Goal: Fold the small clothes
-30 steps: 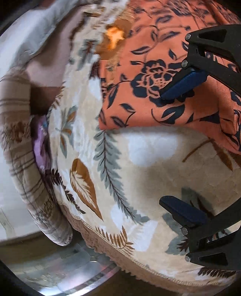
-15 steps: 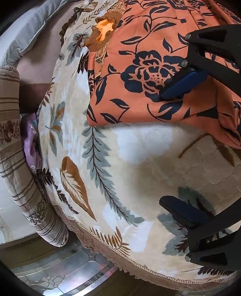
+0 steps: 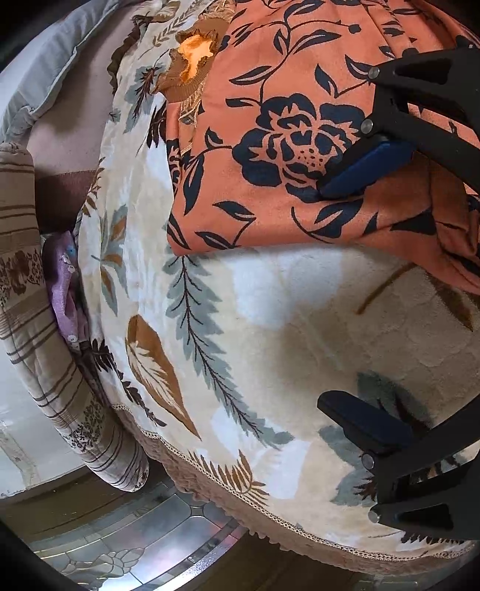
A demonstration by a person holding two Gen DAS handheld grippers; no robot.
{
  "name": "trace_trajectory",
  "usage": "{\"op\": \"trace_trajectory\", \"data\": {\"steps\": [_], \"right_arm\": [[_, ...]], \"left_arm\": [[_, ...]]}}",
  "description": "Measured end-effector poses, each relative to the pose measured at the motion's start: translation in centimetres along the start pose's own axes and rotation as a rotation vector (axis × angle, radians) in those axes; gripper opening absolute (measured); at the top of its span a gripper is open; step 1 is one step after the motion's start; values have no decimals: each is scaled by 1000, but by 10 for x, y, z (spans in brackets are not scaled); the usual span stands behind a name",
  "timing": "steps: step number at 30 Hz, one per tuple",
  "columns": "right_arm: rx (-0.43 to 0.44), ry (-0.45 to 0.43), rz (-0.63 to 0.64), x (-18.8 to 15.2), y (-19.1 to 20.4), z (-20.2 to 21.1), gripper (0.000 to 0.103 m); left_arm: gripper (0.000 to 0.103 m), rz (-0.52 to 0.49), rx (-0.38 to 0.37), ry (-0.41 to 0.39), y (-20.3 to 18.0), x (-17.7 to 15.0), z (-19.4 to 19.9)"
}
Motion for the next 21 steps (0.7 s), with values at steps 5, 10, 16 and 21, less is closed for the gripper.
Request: {"op": "trace_trajectory", "data": {"steps": [5, 10, 16, 21], "right_arm": [[63, -146, 306, 14, 78, 28, 19], [-153, -163, 539, 4, 77, 32, 20], [-437, -83, 252, 11, -37, 21, 22], [-341, -122, 478, -12, 38, 17, 22]], "left_arm": [[103, 3, -4, 4, 0, 0, -1], [103, 0, 2, 2, 1, 1, 0], [103, -2, 3, 0, 1, 0, 2], [103, -37, 37, -79, -2, 10, 22]]}}
Point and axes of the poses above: each gripper's, at about its wrist camera, not at the fingertips, and z roughly against the way its jaws point, y to its left, x to its top, the point moved 10 cm from there along -z, roughly the way its jaws point, and after that the axes turned 5 degrees about z, right-handed, at the moved point
